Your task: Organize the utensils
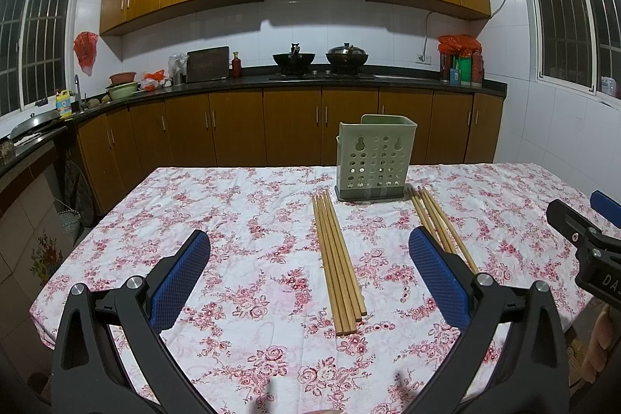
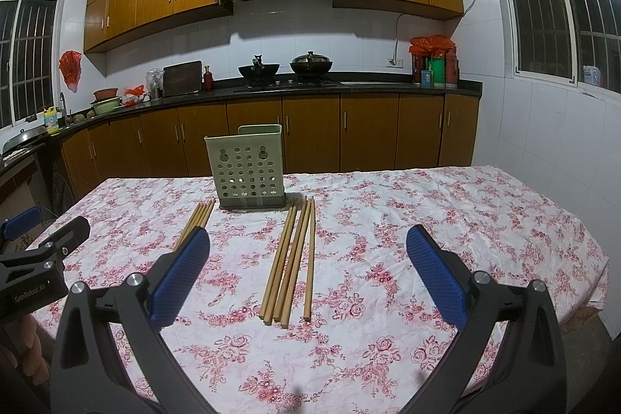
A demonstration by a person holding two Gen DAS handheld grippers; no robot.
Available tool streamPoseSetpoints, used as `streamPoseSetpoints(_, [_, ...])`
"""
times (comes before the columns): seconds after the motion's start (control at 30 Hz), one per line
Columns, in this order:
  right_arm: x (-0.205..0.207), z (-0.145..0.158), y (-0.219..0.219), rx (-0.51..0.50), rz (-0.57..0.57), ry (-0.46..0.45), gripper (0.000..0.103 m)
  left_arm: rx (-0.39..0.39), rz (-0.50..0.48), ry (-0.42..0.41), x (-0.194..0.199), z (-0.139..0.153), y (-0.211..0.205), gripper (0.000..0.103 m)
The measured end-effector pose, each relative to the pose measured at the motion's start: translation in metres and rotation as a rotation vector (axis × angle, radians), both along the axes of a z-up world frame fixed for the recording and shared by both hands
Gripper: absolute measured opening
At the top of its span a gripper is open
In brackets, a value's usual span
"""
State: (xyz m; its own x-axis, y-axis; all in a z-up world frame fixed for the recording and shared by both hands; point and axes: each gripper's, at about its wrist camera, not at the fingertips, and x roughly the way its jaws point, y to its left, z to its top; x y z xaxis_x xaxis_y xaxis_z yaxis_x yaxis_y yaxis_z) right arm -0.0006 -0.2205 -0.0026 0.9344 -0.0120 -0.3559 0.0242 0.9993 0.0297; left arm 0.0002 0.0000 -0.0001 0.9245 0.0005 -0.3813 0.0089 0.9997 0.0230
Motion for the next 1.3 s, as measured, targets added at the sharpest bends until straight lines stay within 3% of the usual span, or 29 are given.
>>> streamPoseSetpoints(1.1, [0.003,-0.002,0.0,0.011,-0.002,0.011,0.099,0.005,0.005,0.004,0.002,0.001,-0.001,0.101])
streamPoseSetpoints(1.3, [0.024,-0.012,-0.012,0.023,-0.02,0.083,0.099,0.004,0.015,0.07,0.016,-0.008,0.004,0.101])
